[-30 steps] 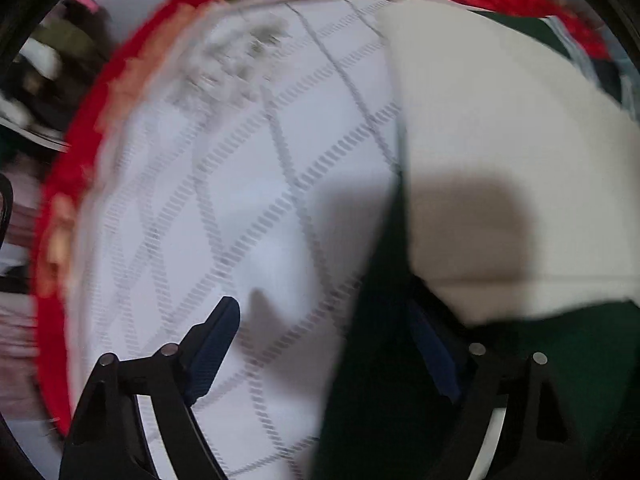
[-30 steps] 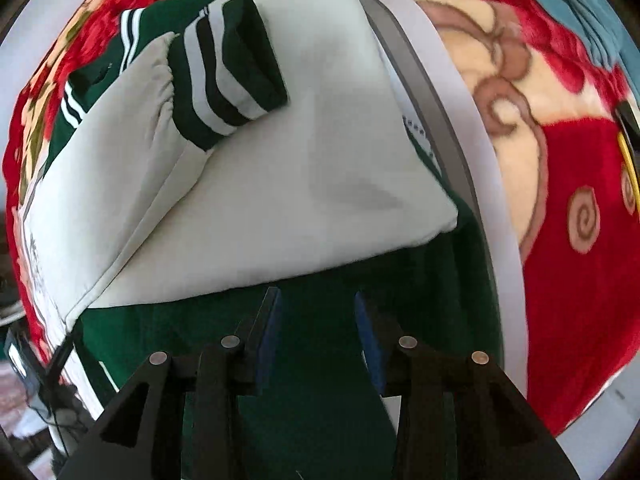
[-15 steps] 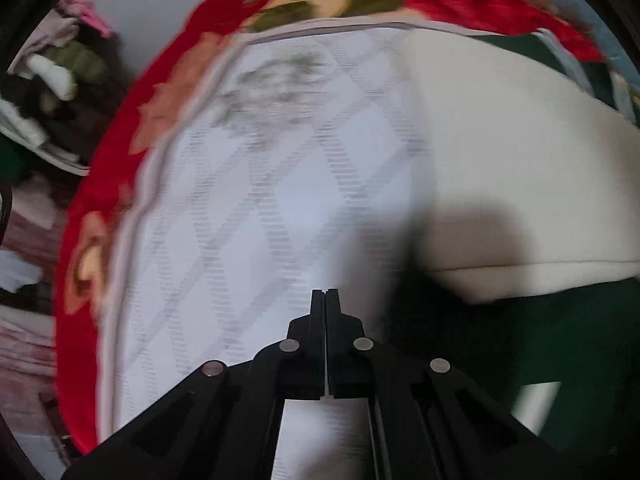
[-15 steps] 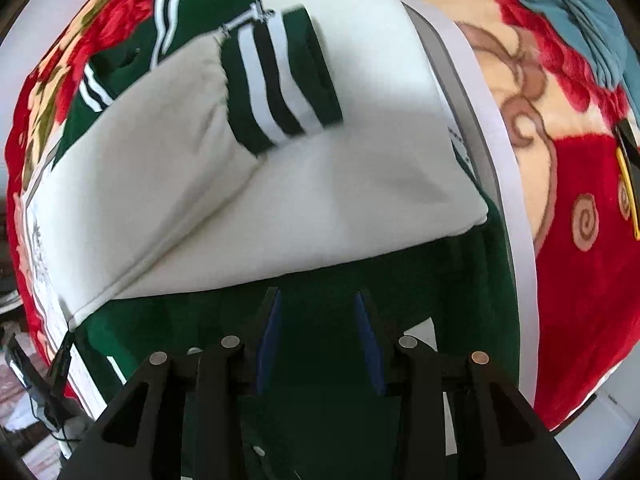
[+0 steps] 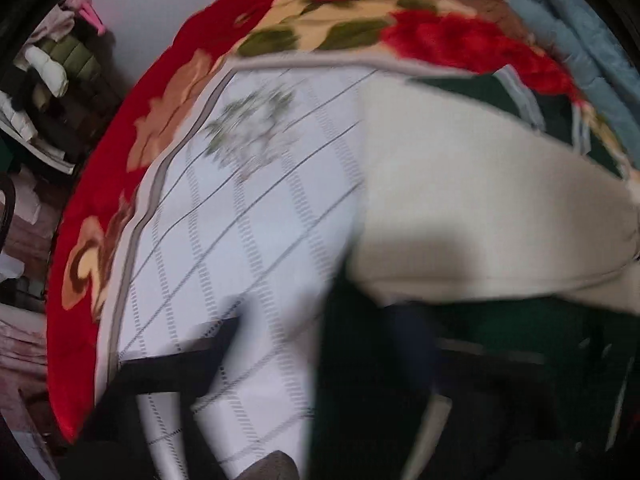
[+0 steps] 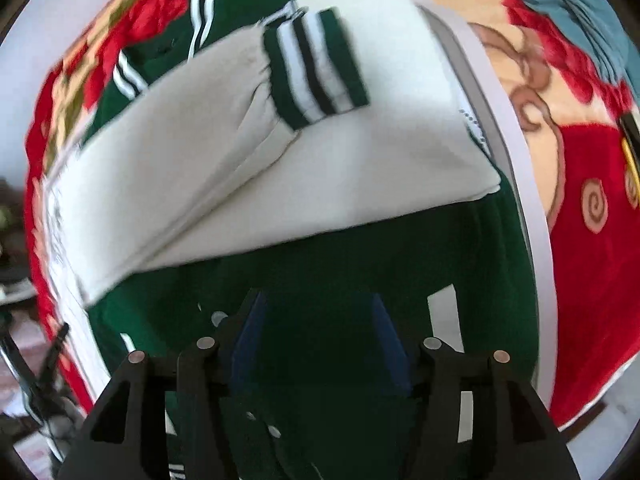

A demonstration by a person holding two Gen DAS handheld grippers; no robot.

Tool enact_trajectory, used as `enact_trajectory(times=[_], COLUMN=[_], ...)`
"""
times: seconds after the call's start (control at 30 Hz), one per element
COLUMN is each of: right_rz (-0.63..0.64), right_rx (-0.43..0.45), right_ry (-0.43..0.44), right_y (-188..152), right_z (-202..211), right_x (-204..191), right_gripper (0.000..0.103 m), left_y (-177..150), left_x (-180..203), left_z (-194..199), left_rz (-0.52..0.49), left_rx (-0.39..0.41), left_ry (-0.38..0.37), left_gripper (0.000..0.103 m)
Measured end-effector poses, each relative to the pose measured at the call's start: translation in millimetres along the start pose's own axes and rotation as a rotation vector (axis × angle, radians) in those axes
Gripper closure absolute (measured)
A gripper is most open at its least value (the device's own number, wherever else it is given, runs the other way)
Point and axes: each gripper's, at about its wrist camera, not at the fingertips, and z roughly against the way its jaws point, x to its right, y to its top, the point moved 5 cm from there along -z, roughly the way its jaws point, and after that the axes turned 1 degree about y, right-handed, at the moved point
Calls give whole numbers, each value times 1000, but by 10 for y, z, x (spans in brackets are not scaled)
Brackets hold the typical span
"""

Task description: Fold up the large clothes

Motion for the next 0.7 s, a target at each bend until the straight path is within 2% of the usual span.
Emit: enact_trajectory(times=[0.07, 0.1, 0.17, 0.27, 0.37, 0.4, 0.47, 0.5, 0.53, 0.57, 0.6, 0.7], right_rz=[-31, -37, -53, -52, -30, -10, 8, 28, 58, 78, 91, 29], right_rx=[45, 70, 150, 187, 159, 120, 57, 54, 56, 55, 68, 160], right_ry=[42, 58, 111, 163, 195, 205, 168, 155, 160, 172, 146, 138], right_y=[146, 260, 599, 1161, 1485, 1591, 1706, 1722, 1743, 1741, 1745, 1772], right_z=[70, 108, 175, 134, -61, -197, -432, -512, -554, -544, -505, -191], right_x=[92, 140, 198, 288, 243, 191, 107, 43, -55, -92, -105, 29], right_gripper=[44, 43, 33, 29, 29, 29, 29, 31, 46, 82, 93, 93], left_y=[95, 146, 268, 422, 552, 575, 634, 656, 675, 687, 704, 740], left_x=[181, 370, 607, 958, 1303, 1364, 1497, 1549, 1587, 1616, 1651, 1702], left_z=[65, 59, -14, -118, -247, -280, -336, -348, -352, -352, -347, -329], left_rz=[1, 1, 9, 27, 9, 1, -21, -30, -36, -41, -46, -46], left_rx=[40, 33, 21, 15, 7, 5, 3, 2, 4, 5, 1, 0], left_ry=[-8, -12, -24, -21, 10, 19, 38, 42, 51, 59, 58, 63], left_gripper=[0, 0, 0, 0, 0, 0, 0, 0, 0, 0, 0, 0])
